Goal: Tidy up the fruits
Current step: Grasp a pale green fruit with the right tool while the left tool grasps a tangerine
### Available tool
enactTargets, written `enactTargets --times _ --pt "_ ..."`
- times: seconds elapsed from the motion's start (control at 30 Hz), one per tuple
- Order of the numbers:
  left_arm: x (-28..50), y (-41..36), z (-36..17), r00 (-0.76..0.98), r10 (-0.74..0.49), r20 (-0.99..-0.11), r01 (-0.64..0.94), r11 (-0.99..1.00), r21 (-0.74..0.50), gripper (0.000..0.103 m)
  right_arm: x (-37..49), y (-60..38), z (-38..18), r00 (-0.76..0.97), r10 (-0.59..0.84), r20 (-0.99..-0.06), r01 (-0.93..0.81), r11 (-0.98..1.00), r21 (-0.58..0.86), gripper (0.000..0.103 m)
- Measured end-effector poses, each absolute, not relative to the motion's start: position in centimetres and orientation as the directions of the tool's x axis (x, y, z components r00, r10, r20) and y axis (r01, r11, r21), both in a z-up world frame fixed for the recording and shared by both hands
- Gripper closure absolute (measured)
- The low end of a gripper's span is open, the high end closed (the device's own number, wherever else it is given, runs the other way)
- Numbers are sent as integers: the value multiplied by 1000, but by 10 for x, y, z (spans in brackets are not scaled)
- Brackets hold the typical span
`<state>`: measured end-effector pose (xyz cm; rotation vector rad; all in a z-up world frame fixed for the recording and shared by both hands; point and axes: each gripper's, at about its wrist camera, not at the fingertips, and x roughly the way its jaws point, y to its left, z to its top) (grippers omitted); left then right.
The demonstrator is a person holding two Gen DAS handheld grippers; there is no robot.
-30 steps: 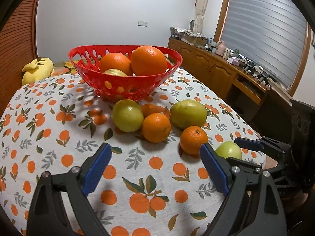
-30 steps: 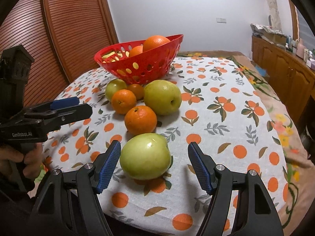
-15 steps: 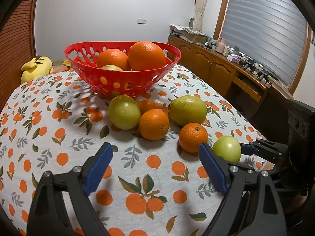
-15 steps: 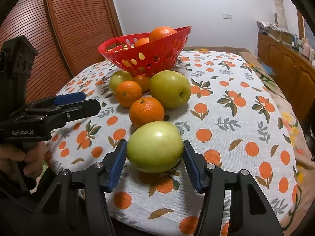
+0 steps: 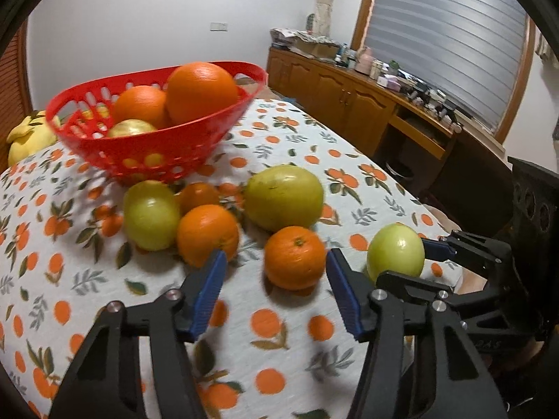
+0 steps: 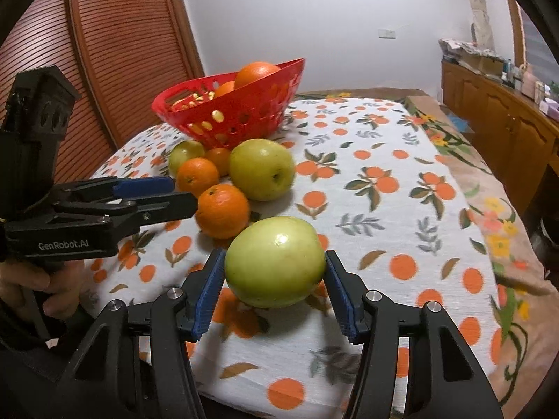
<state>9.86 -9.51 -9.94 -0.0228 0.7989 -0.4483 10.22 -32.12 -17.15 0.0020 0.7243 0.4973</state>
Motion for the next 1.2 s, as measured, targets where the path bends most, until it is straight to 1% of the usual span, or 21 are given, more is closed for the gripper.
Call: enactTargets --times 0.13,0.53,0.77,0.93,1.2 --pt "103 -106 -100 593 -404 -697 402 898 -178 49 104 -329 -174 645 424 -636 -418 892 172 46" --pt "116 -122 -112 570 -372 -733 407 902 -141 49 104 -334 -179 647 428 -631 -412 892 183 46" --pt "118 -123 -115 566 -367 -738 407 903 -137 49 104 -335 -179 646 428 -632 -411 893 184 45" --pt "119 -124 -119 560 -368 -743 409 902 -138 57 104 -335 -179 644 429 -633 -412 892 185 45" --pt "114 -118 -118 564 -376 -735 402 903 -154 59 105 -331 -182 637 432 -638 -416 890 188 45"
